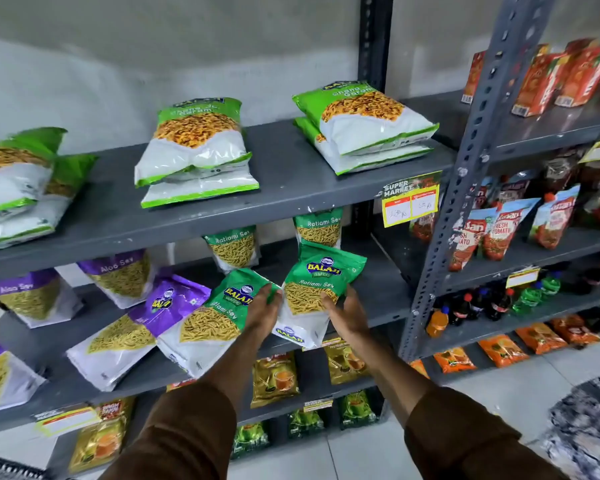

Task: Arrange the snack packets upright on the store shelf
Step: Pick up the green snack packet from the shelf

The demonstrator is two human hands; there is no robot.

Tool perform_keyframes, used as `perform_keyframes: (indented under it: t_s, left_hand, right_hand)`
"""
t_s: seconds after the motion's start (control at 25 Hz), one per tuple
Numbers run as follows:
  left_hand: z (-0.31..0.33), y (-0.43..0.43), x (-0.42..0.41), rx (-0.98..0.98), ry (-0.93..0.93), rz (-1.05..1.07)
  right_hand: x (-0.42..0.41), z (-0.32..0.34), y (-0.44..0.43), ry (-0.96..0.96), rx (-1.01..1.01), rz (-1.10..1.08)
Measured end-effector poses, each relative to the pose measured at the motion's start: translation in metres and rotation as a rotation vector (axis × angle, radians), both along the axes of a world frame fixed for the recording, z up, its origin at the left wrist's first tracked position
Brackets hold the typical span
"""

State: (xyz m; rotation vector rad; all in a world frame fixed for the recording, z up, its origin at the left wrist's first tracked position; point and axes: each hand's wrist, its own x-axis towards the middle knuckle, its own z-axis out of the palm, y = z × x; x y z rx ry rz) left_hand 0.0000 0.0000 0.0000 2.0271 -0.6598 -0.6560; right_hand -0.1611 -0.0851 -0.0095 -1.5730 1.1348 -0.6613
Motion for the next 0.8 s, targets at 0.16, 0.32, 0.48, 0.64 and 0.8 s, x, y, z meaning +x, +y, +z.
perform_keyframes:
  t_s: [0.16,0.32,0.48,0.64,0.8]
  left_hand:
    - [-0.016,-0.017,0.005,0.202,0.042,-0.001]
    - [-0.010,-0.015,-0.001,0.070,0.176,0.120]
    - [0.004,0.008,-0.015,-0.087,0.289,0.130]
    - [0.021,0.060,-0.046,-0.282,0.348,0.150]
    - [0.036,0.121,-0.080,-0.483,0.406,0.183]
  right_hand:
    - [0.017,-0.027,-0.009,-0.015,0.242,0.038]
    - [0.034,-0.046,-0.006,-0.128,0.258,-0.013]
    - [0.020,-0.029,0.018,-0.154,0.128,0.004]
    - [-0.013,-0.002,0.061,-0.276,0.004,0.047]
    - [-0.048,0.015,0.107,-0.368,-0.046,0.139]
